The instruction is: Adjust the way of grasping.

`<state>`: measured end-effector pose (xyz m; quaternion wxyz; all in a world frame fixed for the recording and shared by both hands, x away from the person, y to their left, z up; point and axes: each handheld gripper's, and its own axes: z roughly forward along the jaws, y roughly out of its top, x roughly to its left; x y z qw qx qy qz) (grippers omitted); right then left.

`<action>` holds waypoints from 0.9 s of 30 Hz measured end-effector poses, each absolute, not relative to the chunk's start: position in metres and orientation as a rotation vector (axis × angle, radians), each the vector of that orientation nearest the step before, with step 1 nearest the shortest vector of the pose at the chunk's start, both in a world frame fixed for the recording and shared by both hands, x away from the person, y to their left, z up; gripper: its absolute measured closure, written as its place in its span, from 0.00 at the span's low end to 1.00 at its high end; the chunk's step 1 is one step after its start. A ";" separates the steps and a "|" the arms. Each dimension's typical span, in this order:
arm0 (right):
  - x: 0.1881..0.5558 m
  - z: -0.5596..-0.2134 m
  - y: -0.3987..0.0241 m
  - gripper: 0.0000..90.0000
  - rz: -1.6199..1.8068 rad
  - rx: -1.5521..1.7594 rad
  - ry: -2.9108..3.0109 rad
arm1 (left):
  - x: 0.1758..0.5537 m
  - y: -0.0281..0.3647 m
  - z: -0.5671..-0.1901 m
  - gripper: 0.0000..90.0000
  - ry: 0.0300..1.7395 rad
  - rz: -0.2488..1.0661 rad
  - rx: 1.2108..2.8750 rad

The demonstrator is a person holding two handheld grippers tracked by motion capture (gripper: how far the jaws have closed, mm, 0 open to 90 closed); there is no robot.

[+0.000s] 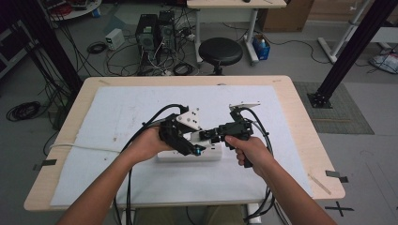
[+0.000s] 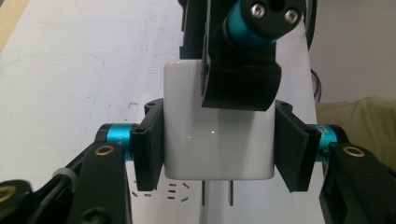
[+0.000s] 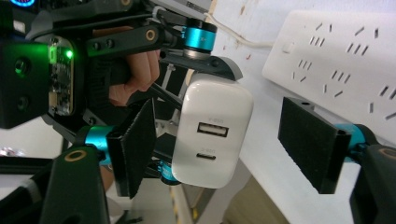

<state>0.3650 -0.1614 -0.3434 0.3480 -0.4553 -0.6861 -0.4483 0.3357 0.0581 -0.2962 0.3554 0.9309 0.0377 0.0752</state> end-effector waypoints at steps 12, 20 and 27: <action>0.364 -0.350 -0.159 0.56 -1.147 -1.169 -1.740 | 0.335 0.054 -0.299 0.47 0.073 0.210 2.427; 0.366 -0.356 -0.161 0.66 -1.133 -1.153 -1.713 | 0.332 0.051 -0.301 0.47 0.053 0.255 2.445; 0.365 -0.358 -0.161 0.69 -1.175 -1.145 -1.797 | 0.332 0.047 -0.305 0.35 0.122 0.278 2.494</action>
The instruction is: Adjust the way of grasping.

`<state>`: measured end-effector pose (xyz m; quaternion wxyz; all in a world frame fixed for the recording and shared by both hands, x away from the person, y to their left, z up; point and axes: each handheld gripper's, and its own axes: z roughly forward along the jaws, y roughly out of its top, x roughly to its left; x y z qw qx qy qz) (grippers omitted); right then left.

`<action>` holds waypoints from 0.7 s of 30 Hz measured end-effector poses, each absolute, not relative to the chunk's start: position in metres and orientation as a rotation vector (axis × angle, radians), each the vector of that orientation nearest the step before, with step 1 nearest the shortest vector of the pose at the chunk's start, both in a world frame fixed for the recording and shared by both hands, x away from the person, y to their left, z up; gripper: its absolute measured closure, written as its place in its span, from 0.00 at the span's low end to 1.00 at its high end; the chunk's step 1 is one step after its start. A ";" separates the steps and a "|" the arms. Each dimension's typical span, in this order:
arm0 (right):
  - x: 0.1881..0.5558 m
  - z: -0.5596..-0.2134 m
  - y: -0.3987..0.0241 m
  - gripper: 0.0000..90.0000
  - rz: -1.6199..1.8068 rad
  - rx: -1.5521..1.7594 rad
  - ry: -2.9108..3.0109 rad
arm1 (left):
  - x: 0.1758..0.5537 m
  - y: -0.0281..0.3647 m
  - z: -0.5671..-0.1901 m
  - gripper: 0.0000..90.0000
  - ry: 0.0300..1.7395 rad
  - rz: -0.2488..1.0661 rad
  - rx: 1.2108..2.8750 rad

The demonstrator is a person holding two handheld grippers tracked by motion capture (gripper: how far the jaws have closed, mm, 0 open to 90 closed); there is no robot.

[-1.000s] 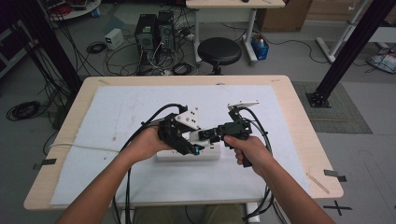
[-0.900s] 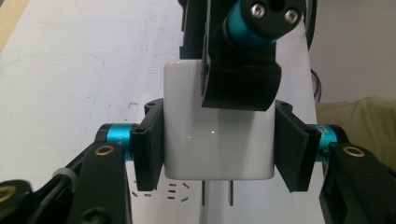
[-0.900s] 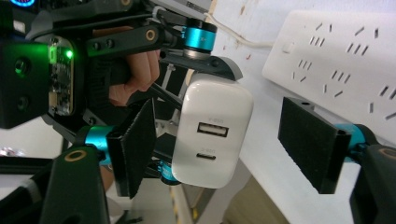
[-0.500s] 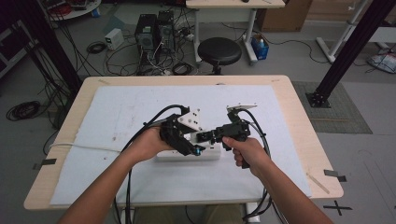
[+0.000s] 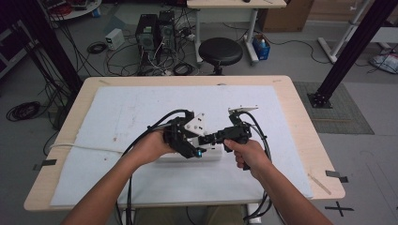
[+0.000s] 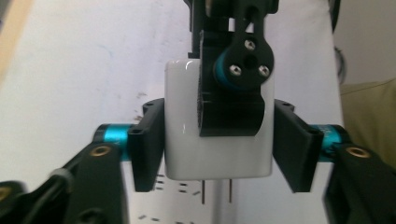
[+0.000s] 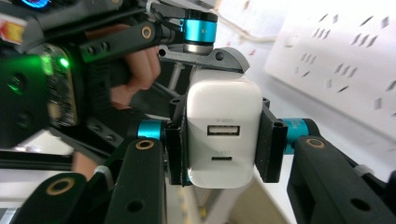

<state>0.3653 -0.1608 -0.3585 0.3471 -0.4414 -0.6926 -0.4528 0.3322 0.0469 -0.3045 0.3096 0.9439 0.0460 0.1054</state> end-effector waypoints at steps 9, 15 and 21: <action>0.366 -0.352 -0.188 0.69 -1.167 -1.167 -2.047 | 0.340 0.088 -0.307 0.22 0.301 0.215 2.512; 0.362 -0.339 -0.205 0.69 -1.138 -1.194 -2.275 | 0.347 0.130 -0.307 0.22 0.432 0.205 2.559; 0.359 -0.319 -0.207 0.69 -0.988 -1.187 -2.584 | 0.352 0.168 -0.306 0.22 0.555 0.166 2.585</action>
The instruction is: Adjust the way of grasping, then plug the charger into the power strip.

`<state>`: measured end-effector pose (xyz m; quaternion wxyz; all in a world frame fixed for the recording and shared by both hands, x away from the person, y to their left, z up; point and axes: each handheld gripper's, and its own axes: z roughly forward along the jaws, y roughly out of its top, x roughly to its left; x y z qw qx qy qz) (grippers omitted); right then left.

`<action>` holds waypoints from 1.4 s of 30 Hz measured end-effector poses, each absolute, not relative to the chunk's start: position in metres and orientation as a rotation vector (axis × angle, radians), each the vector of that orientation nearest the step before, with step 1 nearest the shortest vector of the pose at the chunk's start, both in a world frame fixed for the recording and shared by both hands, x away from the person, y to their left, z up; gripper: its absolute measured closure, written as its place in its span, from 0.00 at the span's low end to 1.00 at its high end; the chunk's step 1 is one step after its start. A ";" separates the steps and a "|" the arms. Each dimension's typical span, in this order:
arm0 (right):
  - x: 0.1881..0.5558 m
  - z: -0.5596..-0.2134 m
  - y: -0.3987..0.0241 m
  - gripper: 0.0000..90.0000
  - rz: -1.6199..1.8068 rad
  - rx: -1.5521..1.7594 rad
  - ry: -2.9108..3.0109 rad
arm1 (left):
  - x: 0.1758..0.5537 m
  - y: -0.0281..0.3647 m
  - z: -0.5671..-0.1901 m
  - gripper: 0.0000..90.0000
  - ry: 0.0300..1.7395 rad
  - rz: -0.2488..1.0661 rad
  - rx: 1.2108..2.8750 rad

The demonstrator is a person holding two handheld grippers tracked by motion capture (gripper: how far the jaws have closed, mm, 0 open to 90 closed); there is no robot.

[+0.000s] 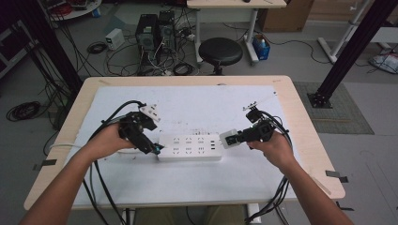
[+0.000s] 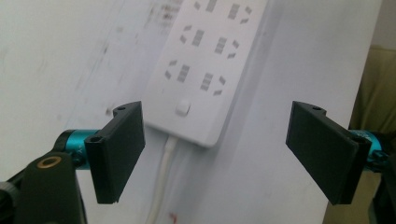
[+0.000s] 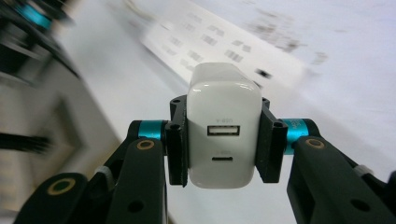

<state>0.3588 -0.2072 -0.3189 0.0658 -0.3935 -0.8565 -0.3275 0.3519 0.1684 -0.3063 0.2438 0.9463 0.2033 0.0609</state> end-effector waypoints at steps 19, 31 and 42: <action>0.362 -0.298 -0.220 0.69 -0.463 -1.052 -2.973 | 0.357 0.211 -0.313 0.22 0.737 0.251 2.661; 0.362 -0.287 -0.230 0.69 -0.296 -0.942 -3.087 | 0.351 0.227 -0.307 0.22 0.774 0.285 2.644; 0.358 -0.291 -0.230 0.69 -0.321 -0.944 -3.091 | 0.348 0.229 -0.312 0.22 0.785 0.290 2.653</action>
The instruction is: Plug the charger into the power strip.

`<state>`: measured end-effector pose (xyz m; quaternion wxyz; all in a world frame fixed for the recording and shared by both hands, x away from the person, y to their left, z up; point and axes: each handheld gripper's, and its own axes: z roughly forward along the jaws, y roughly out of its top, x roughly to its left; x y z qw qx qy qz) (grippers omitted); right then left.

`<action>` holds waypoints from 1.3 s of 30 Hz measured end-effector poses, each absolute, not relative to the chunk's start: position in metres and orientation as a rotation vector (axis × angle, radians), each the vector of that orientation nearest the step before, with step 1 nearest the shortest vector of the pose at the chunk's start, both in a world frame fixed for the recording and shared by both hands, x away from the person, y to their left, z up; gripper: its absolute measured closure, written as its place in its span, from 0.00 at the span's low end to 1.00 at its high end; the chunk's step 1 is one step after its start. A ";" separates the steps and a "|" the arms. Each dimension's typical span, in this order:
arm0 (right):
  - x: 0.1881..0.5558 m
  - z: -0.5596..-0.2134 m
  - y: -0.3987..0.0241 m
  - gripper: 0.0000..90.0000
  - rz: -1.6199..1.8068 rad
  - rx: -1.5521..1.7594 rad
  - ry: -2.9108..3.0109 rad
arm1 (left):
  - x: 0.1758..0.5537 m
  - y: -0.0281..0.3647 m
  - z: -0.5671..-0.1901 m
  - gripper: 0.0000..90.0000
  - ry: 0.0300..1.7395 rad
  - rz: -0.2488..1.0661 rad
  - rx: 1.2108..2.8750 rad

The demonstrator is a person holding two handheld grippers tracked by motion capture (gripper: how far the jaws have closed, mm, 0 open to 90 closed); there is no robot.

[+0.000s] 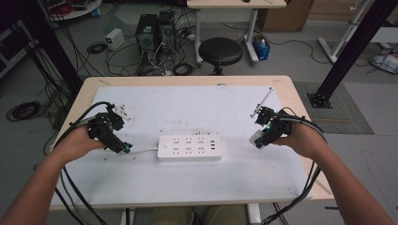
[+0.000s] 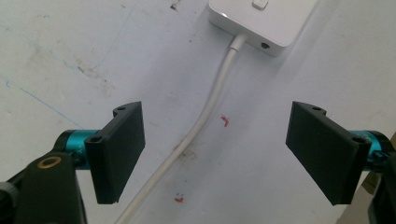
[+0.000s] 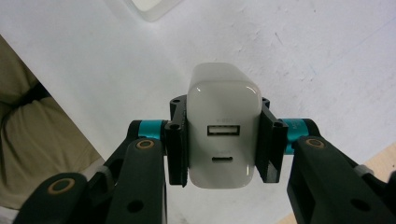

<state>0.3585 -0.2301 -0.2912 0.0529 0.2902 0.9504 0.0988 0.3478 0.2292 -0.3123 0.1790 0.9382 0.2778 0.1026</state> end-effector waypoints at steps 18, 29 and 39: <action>0.386 -0.294 -0.184 0.69 0.406 0.800 2.901 | 0.353 0.239 -0.323 0.22 0.812 0.352 2.657; 0.404 -0.301 -0.123 0.69 0.339 0.580 2.957 | 0.354 0.243 -0.341 0.22 0.808 0.334 2.647; 0.410 -0.321 -0.082 0.69 0.265 0.367 3.003 | 0.350 0.248 -0.348 0.22 0.807 0.325 2.625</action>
